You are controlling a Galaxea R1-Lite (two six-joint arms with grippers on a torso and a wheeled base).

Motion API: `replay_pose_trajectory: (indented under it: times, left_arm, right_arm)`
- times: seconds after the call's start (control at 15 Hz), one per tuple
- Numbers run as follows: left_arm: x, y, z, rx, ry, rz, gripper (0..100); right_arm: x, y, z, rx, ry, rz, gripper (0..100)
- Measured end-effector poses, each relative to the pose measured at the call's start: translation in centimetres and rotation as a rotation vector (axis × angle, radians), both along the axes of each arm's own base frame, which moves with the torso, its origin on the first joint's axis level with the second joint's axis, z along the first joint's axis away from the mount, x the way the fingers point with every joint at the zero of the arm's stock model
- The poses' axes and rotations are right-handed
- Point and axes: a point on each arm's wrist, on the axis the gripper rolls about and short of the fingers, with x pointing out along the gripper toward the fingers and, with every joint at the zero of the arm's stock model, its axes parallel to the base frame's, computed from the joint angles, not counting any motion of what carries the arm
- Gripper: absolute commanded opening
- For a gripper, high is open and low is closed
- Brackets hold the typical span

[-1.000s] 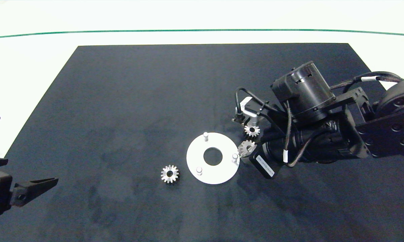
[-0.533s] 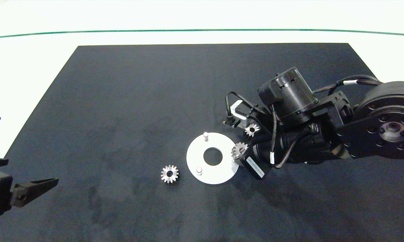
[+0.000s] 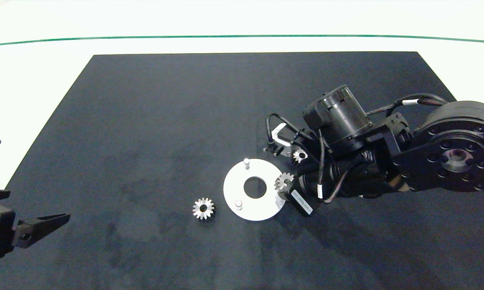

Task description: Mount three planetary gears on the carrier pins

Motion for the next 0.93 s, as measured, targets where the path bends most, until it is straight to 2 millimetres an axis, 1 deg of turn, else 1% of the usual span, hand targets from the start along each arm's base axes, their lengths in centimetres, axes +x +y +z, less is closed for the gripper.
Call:
replay_pose_trajectory:
  times: [0.47,0.93]
  left_arm:
    - [0.0,0.0,0.0,0.0,0.0,0.0,100]
    - [-0.08,0.01,0.03,0.0,-0.003,0.0,100]
  right_arm:
    - [0.32,0.3,-0.46,-0.007,0.009,-0.001,13]
    - [0.35,0.71,-0.04,0.012,0.0,-0.001,13]
